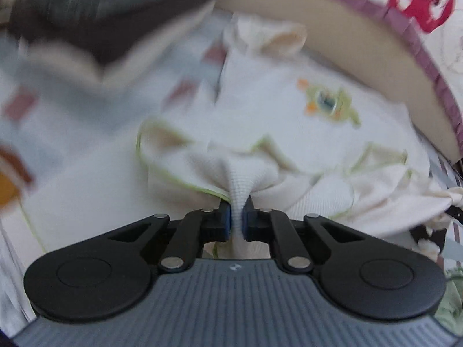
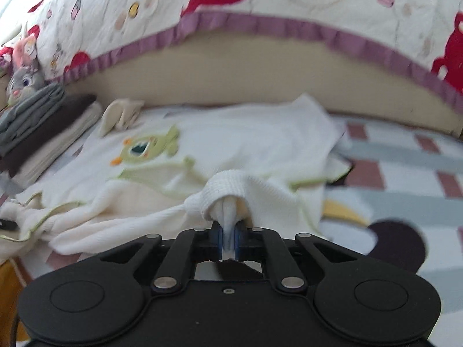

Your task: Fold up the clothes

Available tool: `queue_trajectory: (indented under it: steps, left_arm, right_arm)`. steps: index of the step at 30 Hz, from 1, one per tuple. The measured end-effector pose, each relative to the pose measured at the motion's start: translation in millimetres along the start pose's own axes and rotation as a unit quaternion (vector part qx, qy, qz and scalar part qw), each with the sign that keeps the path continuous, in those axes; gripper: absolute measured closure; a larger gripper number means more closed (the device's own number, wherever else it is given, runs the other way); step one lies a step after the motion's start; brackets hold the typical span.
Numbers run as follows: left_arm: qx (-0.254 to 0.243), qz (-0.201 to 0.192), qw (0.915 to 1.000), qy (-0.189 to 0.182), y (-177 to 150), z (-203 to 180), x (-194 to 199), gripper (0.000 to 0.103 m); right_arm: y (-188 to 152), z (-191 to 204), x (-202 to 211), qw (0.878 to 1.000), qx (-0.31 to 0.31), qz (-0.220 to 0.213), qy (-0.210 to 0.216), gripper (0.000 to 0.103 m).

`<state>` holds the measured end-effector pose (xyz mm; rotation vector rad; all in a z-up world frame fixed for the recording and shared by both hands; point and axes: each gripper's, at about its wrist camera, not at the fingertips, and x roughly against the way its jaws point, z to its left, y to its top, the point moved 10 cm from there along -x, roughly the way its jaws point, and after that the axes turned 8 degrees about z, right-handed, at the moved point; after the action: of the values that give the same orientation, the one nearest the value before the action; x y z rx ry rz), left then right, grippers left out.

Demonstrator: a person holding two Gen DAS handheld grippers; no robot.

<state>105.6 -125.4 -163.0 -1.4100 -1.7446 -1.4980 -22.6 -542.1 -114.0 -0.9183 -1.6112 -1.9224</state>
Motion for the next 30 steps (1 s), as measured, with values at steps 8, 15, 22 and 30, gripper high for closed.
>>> queue_trajectory:
  steps: [8,15,22,30]
  left_arm:
    - [0.003,-0.172,0.9850,-0.014,135.0,-19.5,62.6,0.094]
    - [0.056,-0.104,0.9927,0.026,79.1,24.3,-26.8,0.070]
    - [-0.059,-0.021,0.9979,-0.016,24.5,-10.1,-13.5,0.043]
    - [-0.222,0.073,0.9723,0.008,-46.4,-62.8,-42.0,0.031]
  right_arm:
    - [139.3,-25.5,-5.5,0.990,0.067,-0.081,-0.094,0.096]
    - [132.5,-56.3,-95.9,0.988,0.033,0.011,-0.152,0.079]
    - [75.8,-33.3,-75.2,0.996,-0.032,0.014,-0.081,0.053]
    - [26.2,36.7,-56.2,0.997,0.030,0.059,0.033,0.053]
